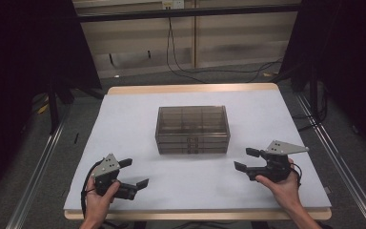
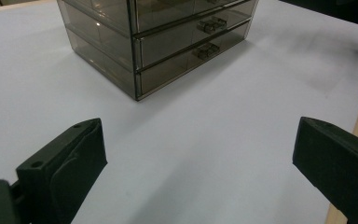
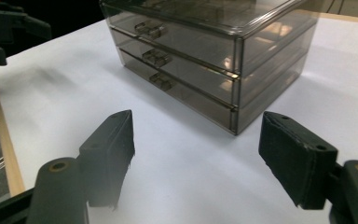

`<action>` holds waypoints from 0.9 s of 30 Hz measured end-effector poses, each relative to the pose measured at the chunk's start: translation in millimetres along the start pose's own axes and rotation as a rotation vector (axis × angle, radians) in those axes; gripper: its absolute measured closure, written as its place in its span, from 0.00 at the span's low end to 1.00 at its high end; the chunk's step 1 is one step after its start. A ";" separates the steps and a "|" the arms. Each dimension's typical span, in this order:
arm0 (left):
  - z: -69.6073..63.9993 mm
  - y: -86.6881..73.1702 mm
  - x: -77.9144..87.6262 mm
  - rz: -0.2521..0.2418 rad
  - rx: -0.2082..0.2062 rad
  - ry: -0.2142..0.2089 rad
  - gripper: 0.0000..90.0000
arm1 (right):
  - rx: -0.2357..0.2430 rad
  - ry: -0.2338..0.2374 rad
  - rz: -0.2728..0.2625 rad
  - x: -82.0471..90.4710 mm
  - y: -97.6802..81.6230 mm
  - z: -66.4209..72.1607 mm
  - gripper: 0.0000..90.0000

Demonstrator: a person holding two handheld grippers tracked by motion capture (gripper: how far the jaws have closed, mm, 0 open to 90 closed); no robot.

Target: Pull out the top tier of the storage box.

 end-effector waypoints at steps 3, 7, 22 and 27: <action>1.0 0.6 1.0 -0.006 0.001 0.006 0.03 | 0.014 0.009 0.012 -2.3 -0.7 2.5 0.30; 2.3 0.3 1.5 -0.005 0.008 0.014 0.03 | 0.023 0.018 0.025 -4.5 -1.9 4.8 0.31; 2.8 0.4 1.6 -0.004 0.006 0.020 0.03 | 0.101 0.038 0.053 -15.3 -1.6 14.8 0.43; 4.4 0.5 2.1 -0.006 0.012 0.029 0.03 | 0.136 0.045 0.056 -17.6 2.2 21.1 0.52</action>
Point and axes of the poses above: each handheld gripper's, and its own axes: x roughly backward along the jaws, y roughly out of its top, z roughly to its left, the point moved 6 cm from there along -x, roughly forward along the jaws, and after that the axes turned 7 degrees about -z, right-handed, at the moved point
